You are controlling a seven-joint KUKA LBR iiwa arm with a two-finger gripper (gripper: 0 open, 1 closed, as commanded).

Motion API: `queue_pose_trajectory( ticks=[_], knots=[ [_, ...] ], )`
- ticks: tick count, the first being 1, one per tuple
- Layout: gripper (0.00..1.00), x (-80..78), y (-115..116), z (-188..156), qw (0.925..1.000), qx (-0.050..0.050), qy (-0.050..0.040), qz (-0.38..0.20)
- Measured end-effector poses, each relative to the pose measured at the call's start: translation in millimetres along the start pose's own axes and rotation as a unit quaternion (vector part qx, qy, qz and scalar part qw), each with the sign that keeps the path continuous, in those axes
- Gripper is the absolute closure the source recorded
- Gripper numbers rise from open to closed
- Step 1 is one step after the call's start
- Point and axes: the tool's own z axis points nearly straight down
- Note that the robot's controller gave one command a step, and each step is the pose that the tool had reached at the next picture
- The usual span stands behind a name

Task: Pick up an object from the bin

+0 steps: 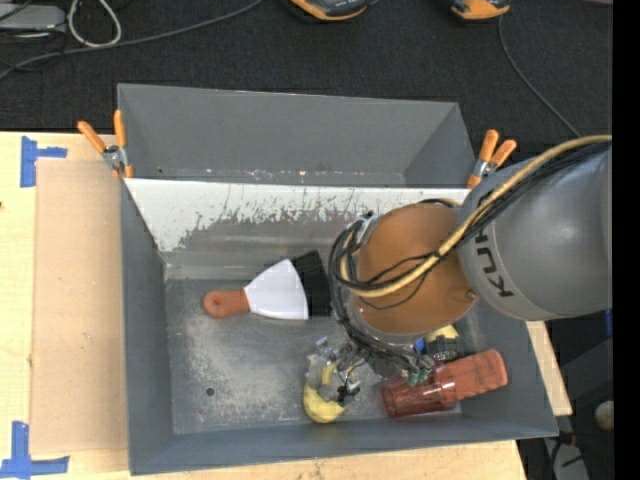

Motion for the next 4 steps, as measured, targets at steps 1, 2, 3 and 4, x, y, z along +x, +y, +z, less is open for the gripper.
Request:
queue_pose_trajectory(
  ticks=[1, 2, 3, 4],
  knots=[
    [1.0, -51.3, 0.9, 6.4, 0.992, 0.001, -0.0014, -0.126],
    [1.0, -32.5, 2.5, -20.0, 0.9967, 0.0, -0.0003, -0.081],
    [0.0, -62.2, -0.9, 46.6, 0.9918, -0.002, -0.0021, -0.128],
    [0.0, -62.5, -1.2, 43.4, 0.9921, -0.002, -0.0037, -0.126]
  ],
)
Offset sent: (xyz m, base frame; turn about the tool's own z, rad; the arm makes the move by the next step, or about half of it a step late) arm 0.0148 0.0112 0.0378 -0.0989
